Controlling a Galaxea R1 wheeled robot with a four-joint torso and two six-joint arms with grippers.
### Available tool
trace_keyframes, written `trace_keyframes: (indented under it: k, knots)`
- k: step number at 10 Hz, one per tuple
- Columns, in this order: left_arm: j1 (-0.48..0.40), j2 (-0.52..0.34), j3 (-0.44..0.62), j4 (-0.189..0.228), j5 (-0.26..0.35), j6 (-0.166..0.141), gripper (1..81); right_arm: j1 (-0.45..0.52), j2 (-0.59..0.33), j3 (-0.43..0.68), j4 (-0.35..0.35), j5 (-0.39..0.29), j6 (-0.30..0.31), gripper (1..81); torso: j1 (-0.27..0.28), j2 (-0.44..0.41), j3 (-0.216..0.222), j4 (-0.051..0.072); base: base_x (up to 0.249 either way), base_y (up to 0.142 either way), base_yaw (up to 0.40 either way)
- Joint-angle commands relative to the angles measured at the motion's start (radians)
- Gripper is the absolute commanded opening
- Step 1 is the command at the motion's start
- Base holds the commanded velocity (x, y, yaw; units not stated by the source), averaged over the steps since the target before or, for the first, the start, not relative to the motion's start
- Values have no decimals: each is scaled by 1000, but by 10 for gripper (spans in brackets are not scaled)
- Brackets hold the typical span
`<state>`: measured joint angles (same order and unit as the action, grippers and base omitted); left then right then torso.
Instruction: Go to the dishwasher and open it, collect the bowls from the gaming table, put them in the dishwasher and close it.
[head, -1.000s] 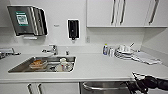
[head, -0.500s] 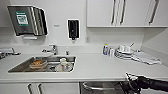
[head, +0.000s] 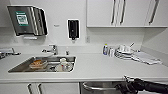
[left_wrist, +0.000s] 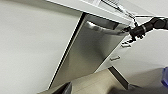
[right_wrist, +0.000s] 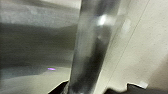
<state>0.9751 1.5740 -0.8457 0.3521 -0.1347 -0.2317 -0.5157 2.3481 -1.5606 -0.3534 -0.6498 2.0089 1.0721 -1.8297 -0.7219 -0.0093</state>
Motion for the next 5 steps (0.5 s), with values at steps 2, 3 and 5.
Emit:
trace_keyframes:
  k: [2,3,5]
  knots:
    - [-77,-38,16,17,0,6,811,119,-13,21,-53,-62,2,811,0,0,0,0,0,0,0]
    - [-77,-38,16,18,0,8,811,102,-27,53,-84,-93,2,811,0,0,0,0,0,0,0]
    - [-77,-35,17,18,-2,6,811,85,-75,111,-110,-114,1,811,0,0,0,0,0,0,0]
